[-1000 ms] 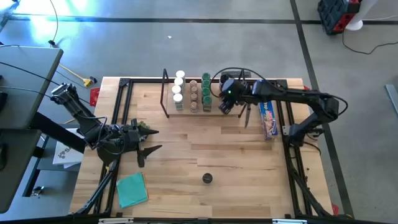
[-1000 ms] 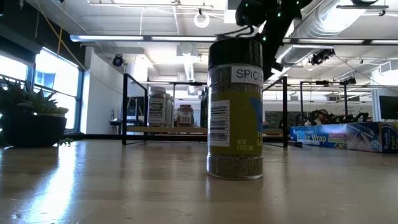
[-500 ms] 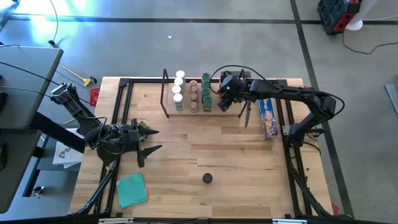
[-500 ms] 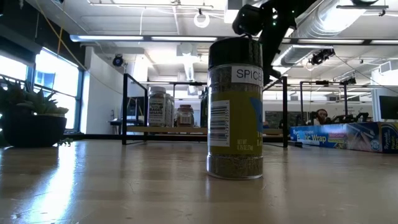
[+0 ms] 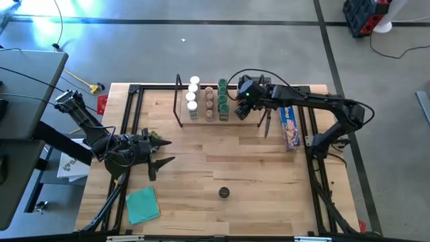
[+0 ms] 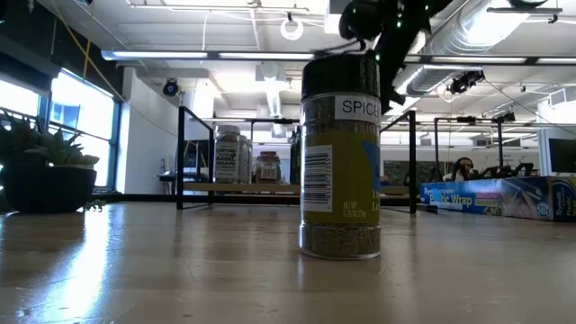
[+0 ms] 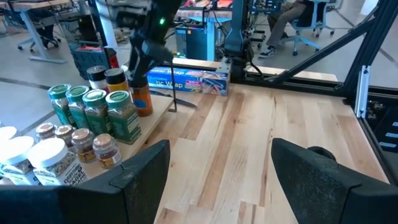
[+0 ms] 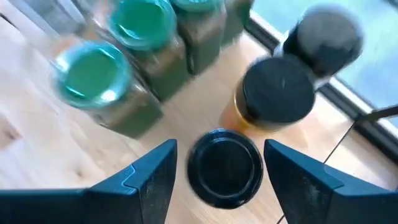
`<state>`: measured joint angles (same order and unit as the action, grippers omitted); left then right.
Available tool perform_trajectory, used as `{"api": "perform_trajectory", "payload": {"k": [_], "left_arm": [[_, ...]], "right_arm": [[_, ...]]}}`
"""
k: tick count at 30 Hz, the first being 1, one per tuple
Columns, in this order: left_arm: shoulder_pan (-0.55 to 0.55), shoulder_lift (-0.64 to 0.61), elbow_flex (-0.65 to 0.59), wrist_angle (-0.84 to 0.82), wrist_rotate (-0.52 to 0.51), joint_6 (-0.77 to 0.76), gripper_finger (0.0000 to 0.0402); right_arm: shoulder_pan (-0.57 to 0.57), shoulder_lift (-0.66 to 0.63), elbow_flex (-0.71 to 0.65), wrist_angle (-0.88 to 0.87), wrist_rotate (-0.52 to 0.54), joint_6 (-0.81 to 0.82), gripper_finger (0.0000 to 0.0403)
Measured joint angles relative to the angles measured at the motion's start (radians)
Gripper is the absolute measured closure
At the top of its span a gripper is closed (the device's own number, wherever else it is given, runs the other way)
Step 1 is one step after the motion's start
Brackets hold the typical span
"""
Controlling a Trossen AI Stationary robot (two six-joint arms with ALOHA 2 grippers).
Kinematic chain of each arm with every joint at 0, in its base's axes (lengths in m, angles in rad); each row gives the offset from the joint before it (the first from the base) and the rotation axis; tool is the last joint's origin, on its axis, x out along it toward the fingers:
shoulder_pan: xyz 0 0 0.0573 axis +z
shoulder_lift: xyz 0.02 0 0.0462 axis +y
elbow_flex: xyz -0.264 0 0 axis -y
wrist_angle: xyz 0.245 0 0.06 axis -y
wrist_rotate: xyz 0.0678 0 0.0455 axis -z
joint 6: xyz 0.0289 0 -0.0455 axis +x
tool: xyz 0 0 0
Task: Shelf spices
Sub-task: Put the black seasoning bottle on the shelf aligned with the other black seasoning bottles
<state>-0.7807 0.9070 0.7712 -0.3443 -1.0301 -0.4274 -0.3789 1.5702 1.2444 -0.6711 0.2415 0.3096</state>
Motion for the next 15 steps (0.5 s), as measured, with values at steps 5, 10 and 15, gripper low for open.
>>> {"api": "perform_trajectory", "payload": {"k": [5,10,15], "left_arm": [[0.000,0.000,0.000,0.000,0.000,-0.006,0.0124],[0.000,0.000,0.000,0.000,0.000,-0.008,0.0124],[0.000,0.000,0.000,0.000,0.001,-0.008,0.0124]], "right_arm": [[0.046,-0.040,0.072,-0.081,0.023,0.027,0.0168],[0.066,-0.037,0.088,-0.181,0.023,0.069,0.0192],[0.065,-0.011,0.054,-0.209,0.003,0.076,0.0247]]}}
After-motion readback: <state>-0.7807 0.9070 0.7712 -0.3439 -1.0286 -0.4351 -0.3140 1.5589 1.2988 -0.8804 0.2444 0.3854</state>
